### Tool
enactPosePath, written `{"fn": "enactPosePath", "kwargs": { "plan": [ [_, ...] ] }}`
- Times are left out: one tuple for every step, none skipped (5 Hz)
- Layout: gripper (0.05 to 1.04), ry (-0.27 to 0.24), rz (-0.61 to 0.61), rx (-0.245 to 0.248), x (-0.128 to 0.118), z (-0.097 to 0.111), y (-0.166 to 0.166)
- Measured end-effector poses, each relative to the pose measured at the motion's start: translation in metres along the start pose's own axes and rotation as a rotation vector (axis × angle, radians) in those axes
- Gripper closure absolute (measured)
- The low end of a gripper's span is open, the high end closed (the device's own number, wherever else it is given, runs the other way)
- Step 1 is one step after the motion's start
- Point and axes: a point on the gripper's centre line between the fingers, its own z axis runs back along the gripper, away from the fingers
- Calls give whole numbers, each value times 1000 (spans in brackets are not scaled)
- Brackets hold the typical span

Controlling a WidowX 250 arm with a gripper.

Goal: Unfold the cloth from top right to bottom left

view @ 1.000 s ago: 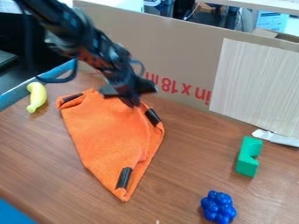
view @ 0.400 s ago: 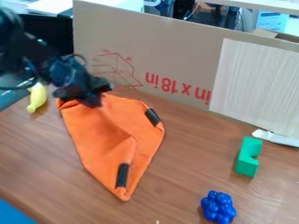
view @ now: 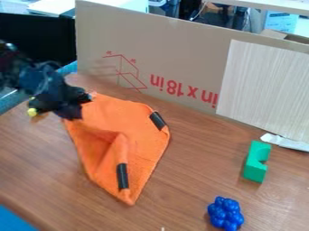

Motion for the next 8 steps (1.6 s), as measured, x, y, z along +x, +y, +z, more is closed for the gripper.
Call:
{"fn": "enactPosePath", "kwargs": {
  "plan": [
    [1032, 24, 12, -20, -2, 17, 15],
    [1032, 33, 30, -34, -4, 31, 29],
    [1032, 54, 38, 12, -1, 34, 47],
    [1032, 130, 66, 66, -9, 27, 69],
    [1032, 163, 73, 106, -13, 28, 85],
    [1032, 206, 59, 134, -20, 33, 94],
    [1032, 231, 74, 146, -24, 39, 105],
    [1032, 245, 67, 186, -19, 45, 114]
  ]
}}
